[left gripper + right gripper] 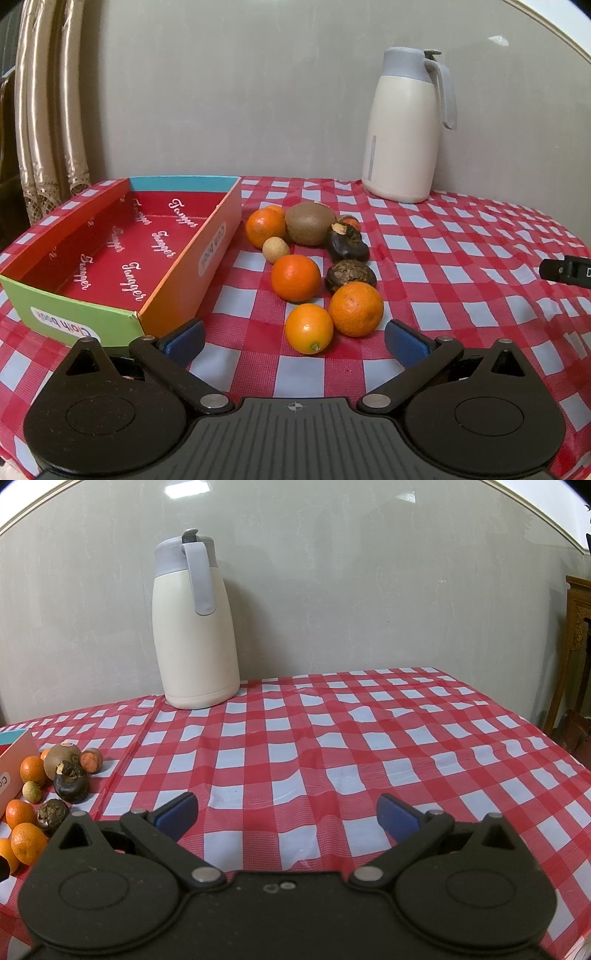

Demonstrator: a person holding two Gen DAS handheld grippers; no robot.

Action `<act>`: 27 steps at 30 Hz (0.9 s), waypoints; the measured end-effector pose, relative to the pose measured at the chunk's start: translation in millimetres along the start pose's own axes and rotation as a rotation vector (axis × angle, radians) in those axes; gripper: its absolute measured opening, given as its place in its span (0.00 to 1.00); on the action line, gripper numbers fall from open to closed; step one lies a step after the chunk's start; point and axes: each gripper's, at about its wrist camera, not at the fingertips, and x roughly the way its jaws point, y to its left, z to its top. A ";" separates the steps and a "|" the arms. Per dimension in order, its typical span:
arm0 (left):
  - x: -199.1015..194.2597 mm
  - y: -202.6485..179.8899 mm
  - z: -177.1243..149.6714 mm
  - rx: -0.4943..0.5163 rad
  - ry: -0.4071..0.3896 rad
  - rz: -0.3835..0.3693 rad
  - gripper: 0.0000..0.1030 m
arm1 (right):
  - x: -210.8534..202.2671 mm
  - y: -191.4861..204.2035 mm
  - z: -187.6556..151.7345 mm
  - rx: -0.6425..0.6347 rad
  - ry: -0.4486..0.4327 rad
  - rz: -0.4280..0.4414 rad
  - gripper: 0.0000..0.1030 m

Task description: Organize fruits

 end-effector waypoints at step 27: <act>-0.1 -0.1 -0.3 0.002 -0.003 -0.002 1.00 | -1.0 -0.4 0.4 0.005 -0.001 -0.001 1.00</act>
